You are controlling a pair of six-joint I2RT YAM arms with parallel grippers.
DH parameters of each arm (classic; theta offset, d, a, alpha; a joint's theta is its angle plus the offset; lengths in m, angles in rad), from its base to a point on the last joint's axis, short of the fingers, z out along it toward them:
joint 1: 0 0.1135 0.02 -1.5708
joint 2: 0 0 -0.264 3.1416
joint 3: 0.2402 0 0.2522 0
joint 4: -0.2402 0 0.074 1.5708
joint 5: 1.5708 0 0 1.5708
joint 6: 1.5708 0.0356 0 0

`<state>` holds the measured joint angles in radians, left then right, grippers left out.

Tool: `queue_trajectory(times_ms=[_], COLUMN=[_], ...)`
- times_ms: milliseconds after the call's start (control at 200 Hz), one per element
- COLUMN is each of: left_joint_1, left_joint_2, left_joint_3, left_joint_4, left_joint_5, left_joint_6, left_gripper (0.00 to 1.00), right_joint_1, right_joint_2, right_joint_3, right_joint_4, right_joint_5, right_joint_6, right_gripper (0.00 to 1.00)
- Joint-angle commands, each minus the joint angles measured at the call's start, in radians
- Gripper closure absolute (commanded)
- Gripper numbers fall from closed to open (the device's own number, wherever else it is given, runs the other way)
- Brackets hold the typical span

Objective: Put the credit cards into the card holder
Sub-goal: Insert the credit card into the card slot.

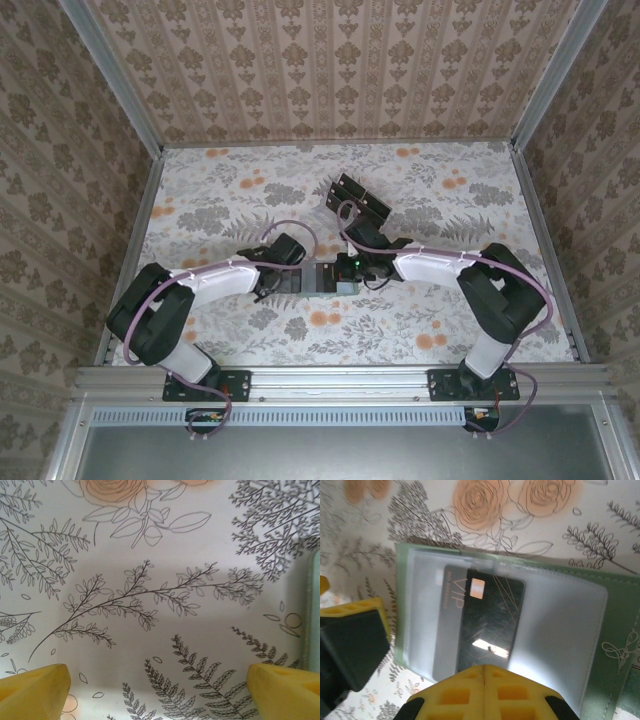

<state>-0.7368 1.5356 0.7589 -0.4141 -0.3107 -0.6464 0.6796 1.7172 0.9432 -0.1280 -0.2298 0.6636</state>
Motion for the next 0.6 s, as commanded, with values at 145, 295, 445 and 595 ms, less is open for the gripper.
queue_trajectory(times_ms=[145, 295, 445, 595], left_joint_1=[0.007, 0.008, 0.008, 0.007], left_joint_2=[-0.017, -0.005, 0.006, 0.011], left_joint_3=[-0.021, -0.018, -0.018, -0.021], left_joint_4=[0.026, 0.035, 0.043, 0.048], left_joint_5=[0.004, 0.007, 0.013, 0.015], left_joint_6=[0.013, 0.016, 0.015, 0.015], left_gripper=[0.0, 0.0, 0.0, 0.0], right_joint_1=[0.006, 0.007, 0.009, 0.015], right_joint_2=[0.054, 0.081, 0.101, 0.119], right_joint_3=[0.038, 0.048, 0.067, 0.087], right_joint_4=[-0.061, -0.057, -0.055, -0.05], right_joint_5=[0.065, 0.066, 0.06, 0.046], right_joint_6=[-0.021, -0.021, -0.021, -0.02], right_gripper=[1.0, 1.0, 1.0, 1.0])
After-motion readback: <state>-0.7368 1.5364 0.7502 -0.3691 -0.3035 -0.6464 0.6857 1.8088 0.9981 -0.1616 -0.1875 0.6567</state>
